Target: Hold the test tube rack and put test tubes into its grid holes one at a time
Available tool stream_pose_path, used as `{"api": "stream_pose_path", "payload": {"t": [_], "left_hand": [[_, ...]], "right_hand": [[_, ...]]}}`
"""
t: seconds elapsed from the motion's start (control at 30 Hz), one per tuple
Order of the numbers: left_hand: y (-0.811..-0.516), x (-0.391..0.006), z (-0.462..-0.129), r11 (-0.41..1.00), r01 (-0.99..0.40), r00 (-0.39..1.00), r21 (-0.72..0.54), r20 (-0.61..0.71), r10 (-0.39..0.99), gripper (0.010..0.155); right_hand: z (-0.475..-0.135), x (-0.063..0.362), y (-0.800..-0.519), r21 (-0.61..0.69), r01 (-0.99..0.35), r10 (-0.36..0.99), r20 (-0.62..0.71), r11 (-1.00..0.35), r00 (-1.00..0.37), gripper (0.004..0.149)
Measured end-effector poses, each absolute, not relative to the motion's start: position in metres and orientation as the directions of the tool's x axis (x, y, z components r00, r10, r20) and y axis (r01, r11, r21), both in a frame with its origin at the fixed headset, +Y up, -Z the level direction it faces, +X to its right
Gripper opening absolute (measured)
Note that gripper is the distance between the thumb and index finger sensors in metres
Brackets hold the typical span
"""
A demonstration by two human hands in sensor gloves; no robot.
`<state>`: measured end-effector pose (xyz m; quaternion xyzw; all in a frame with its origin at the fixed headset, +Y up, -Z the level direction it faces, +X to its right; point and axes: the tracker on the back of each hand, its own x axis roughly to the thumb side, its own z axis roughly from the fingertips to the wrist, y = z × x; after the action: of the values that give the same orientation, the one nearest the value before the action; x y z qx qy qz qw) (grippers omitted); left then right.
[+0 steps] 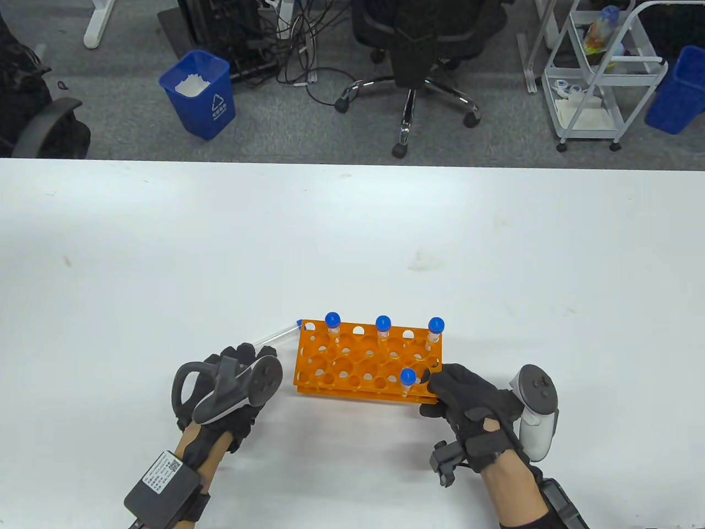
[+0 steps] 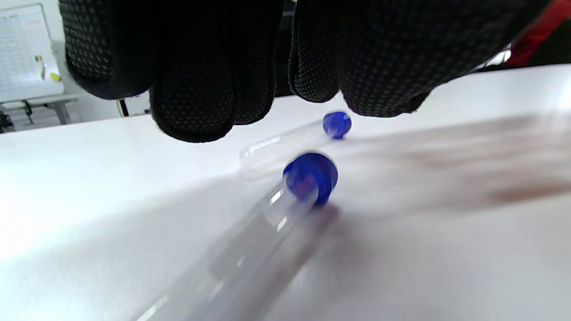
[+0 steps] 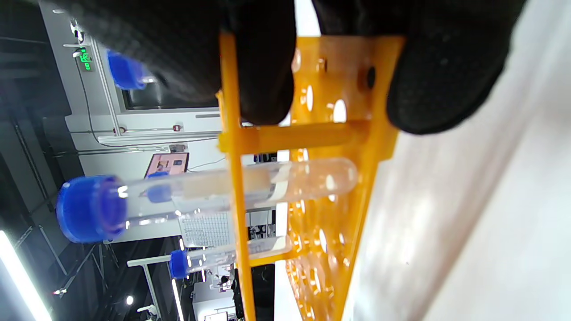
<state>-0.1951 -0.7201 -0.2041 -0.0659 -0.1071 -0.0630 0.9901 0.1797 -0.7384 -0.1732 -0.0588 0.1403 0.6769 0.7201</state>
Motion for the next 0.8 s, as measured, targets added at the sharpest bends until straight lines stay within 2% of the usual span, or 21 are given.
{"api": "stream_pose_path", "payload": {"t": [0.53,0.8], "left_hand": [[-0.746,-0.186,-0.209,0.955,0.235,0.952,-0.182,0.243,-0.187,0.057],[-0.748,-0.183,-0.209,0.955,0.256,0.944,-0.147,0.251,-0.215,0.055]], "right_hand": [[-0.174,0.184,-0.739,0.099,-0.991,0.958,-0.282,0.091,0.06,0.043],[-0.174,0.185,-0.739,0.102,-0.991,0.957,-0.284,0.091,0.059,0.043]]}}
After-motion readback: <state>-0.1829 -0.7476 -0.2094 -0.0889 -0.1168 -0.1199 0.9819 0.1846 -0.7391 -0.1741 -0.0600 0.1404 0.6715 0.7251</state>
